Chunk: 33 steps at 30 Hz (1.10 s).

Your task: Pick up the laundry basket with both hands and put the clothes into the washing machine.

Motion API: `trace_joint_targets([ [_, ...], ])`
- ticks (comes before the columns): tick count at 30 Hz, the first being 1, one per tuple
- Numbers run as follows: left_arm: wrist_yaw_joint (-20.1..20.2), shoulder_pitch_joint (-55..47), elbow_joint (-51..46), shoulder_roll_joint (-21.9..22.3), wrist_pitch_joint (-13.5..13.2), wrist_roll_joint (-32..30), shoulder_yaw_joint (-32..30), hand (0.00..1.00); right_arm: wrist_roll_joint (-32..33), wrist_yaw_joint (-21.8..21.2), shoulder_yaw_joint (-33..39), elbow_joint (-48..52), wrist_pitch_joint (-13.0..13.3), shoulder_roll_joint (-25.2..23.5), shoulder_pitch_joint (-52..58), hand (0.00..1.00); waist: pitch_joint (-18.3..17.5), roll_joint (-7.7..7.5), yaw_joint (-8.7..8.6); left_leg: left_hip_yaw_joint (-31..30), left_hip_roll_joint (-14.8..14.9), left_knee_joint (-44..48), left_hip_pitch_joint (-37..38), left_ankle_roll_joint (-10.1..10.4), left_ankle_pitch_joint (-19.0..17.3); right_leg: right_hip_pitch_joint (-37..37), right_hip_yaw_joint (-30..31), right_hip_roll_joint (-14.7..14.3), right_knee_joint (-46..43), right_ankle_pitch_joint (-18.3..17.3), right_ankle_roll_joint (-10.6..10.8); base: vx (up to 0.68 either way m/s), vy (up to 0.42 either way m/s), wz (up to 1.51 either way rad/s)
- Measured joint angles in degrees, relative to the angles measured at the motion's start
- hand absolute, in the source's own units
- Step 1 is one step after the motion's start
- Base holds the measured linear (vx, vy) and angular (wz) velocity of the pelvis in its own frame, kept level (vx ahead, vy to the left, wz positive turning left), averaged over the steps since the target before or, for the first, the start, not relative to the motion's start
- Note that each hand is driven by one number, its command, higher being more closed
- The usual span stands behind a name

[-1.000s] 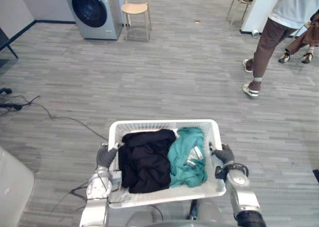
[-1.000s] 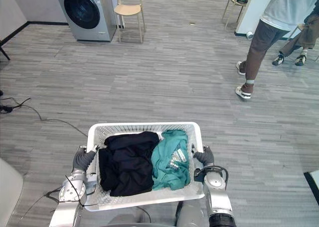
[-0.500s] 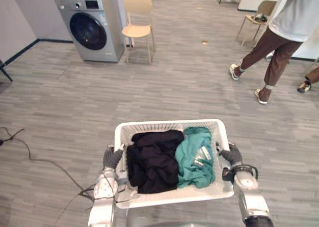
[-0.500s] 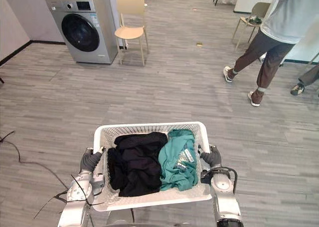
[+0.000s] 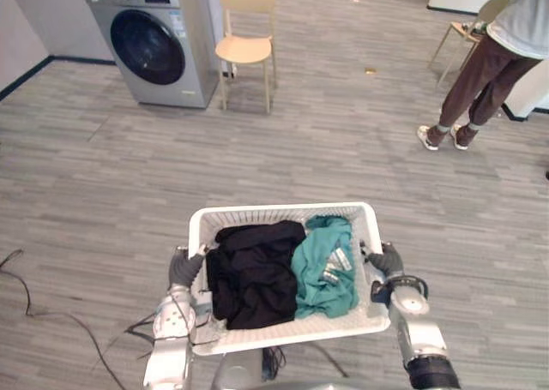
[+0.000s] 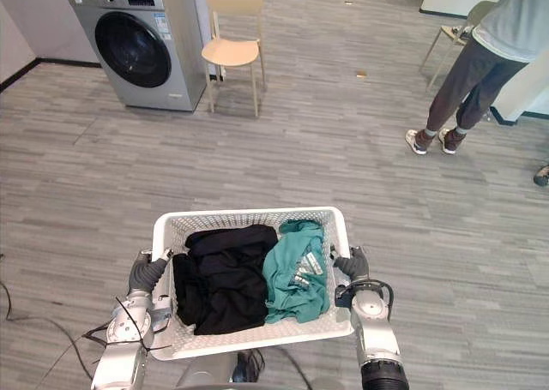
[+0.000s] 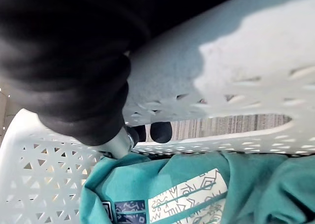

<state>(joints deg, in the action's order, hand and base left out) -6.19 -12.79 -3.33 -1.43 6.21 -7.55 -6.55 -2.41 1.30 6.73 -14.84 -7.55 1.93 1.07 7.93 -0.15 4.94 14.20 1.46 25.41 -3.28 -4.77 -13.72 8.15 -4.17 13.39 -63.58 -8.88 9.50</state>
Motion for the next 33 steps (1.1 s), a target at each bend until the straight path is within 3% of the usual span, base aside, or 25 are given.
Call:
trace_joint_targets([
  [1, -0.03, -0.22, -0.34, -0.01, 0.06, 0.00, 0.25, 1.00, -0.01, 0.01, 0.01, 0.23, 0.01, -0.08, 0.31, 1.00, -0.04, 0.39, -0.22, -0.10, 0.02, -1.29, 1.69, 0.00, 0.00, 1.07, -1.25, -0.26, 1.20, -1.28, -1.55, 0.38, 0.081, 0.11],
  [3, -0.09, -0.79, -2.16, -0.08, 0.06, -0.04, 0.57, 1.00, 0.00, 0.01, 0.07, 2.49, 0.30, -0.38, 1.48, 1.00, -0.24, 0.44, -1.13, -1.19, 0.20, -3.55, 5.34, 0.47, -0.25, 4.17, -4.97, -0.31, 13.60, -3.84, -3.43, 0.36, 0.002, 0.28],
  [6, -0.15, -0.76, -2.98, -0.05, -0.04, -0.04, 1.21, 1.00, 0.00, 0.05, 0.59, 4.08, 0.45, -0.43, 2.37, 1.00, -0.67, -0.07, -1.26, -2.21, 1.39, -3.22, 6.85, 3.86, -2.24, 5.63, -7.18, -0.85, 30.96, -1.75, -5.25, 0.34, -0.088, 0.36],
  [7, -0.14, -1.05, -2.93, -0.09, -0.03, -0.34, 1.24, 1.00, -0.06, 0.07, 0.53, 4.09, 0.46, -0.61, 2.98, 1.00, -1.08, -0.72, -1.21, -2.91, 1.39, -3.14, 7.68, 5.31, -3.10, 5.44, -7.25, -1.47, 36.03, 2.01, -6.43, 0.35, -0.143, 0.28],
  [8, -0.18, -1.82, -2.93, -0.66, 0.00, -0.65, 1.19, 1.00, -0.26, 0.19, 0.22, 4.11, 0.45, -1.46, 4.05, 1.00, -2.23, -2.56, -0.93, -3.40, 0.76, -2.98, 8.74, 6.66, -4.01, 5.00, -6.71, -2.29, 41.74, 12.19, -7.95, 0.37, -0.175, 0.22],
  [9, -0.27, -2.08, -2.35, -0.67, 0.07, -0.89, 1.23, 1.00, -0.46, 0.27, 0.02, 4.13, 0.40, -1.63, 4.58, 1.00, -2.99, -2.71, -0.83, -3.50, 0.44, -2.93, 9.20, 7.15, -4.66, 4.32, -7.35, -2.26, 42.05, 10.78, -7.40, 0.38, -0.182, -0.07],
  [11, -0.22, -2.38, -1.22, 1.49, 0.12, -1.14, 1.94, 1.00, -0.60, 0.26, -0.01, 4.61, 0.38, 0.16, 5.63, 1.00, -4.70, 0.75, -0.47, -4.15, 3.97, -3.29, 10.22, 7.52, -4.99, -0.35, -8.71, -5.70, 49.44, 10.45, -6.95, 0.37, -0.176, -0.18],
  [13, -0.12, -2.22, -1.17, 2.49, 0.07, -1.14, 2.32, 1.00, -0.58, 0.41, 0.24, 4.71, 0.43, 1.24, 5.56, 1.00, -5.45, 1.80, -1.02, -4.54, 4.39, -3.03, 10.23, 7.82, -4.79, -2.15, -9.05, -6.97, 53.37, 10.54, -6.92, 0.29, -0.104, -0.06],
  [14, -0.03, -1.93, -0.97, 2.84, 0.07, -1.17, 2.22, 1.00, -0.57, 0.81, 0.52, 4.70, 0.44, 1.50, 5.67, 1.00, -5.36, 1.54, -0.88, -5.38, 4.38, -0.38, 9.08, 9.04, -4.32, -3.67, -8.52, -7.07, 56.16, 11.35, -6.92, 0.15, -0.025, -0.10],
  [15, -0.14, -1.96, 2.40, -1.78, -0.21, -1.63, 4.34, 1.00, -0.49, 0.03, 1.40, -4.31, 1.77, -0.80, 5.62, 1.00, -6.99, -2.18, -0.97, -9.48, 3.53, -9.38, 3.23, 7.28, 0.58, -8.93, -5.68, -4.52, 64.82, 13.05, -3.62, 0.09, -0.013, -0.10],
  [21, -0.13, -1.97, 2.41, -1.67, -0.21, -1.63, 4.56, 1.00, -0.50, 0.03, 1.56, -4.31, 1.77, -0.68, 5.82, 1.00, -6.81, -1.89, -0.99, -9.27, 3.55, -9.41, 3.24, 7.28, 0.58, -8.72, -5.64, -4.38, 64.66, 13.06, -3.62, 0.00, 0.000, 0.00],
  [28, -0.12, -2.28, 3.34, -0.63, -0.40, -1.60, 4.86, 1.00, -1.82, 0.32, 1.93, -4.32, 2.24, 0.13, 6.79, 1.00, -5.60, 0.01, -1.14, -8.90, 3.67, -9.27, 3.67, 7.30, 0.55, -8.16, -6.95, -3.21, 62.72, 13.04, -3.62, -0.01, 0.004, -0.01],
  [33, -0.02, -2.32, 5.67, 1.95, -0.75, -1.56, 4.81, 1.00, -2.88, 1.40, 3.27, -4.32, 2.41, 0.82, 7.03, 1.00, -4.51, 1.97, -2.24, -12.55, 3.69, -1.43, -2.10, 7.65, -2.34, -7.99, -14.86, -1.88, 60.42, 12.59, -3.61, -0.07, 0.016, 0.40],
])
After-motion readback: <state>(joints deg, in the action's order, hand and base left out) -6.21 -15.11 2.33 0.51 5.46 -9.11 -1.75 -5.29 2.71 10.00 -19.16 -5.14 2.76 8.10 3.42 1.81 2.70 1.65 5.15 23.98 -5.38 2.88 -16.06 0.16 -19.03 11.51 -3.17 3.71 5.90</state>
